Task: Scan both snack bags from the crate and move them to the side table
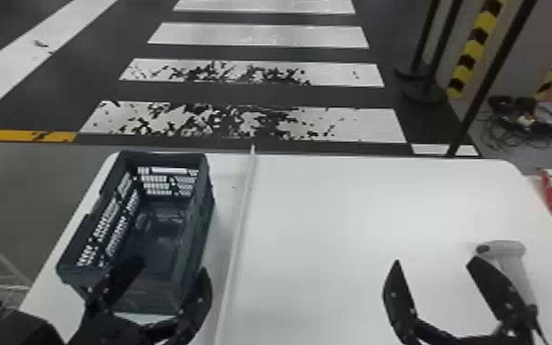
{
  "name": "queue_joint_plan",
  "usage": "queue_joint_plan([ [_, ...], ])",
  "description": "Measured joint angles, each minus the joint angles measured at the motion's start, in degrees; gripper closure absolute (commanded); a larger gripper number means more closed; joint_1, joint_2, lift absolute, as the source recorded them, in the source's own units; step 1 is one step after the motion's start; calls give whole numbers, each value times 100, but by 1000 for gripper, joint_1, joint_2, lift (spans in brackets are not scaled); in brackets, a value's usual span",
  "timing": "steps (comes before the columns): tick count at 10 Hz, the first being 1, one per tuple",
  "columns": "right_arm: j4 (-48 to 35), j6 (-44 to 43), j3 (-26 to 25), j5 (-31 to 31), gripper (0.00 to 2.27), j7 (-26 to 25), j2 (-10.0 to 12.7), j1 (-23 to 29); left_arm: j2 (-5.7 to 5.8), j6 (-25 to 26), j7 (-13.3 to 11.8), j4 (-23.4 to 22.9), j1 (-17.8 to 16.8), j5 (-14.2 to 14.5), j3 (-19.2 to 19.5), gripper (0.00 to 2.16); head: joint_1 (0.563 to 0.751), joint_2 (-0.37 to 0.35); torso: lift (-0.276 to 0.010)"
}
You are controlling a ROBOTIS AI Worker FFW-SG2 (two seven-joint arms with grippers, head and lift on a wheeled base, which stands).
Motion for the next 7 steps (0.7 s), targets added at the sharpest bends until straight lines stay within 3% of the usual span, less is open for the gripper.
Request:
queue_joint_plan([
  [7, -10, -141, -18, -76, 97, -1, 0, 48, 1, 0, 33, -2, 9, -97, -53, 43, 695, 4, -95],
])
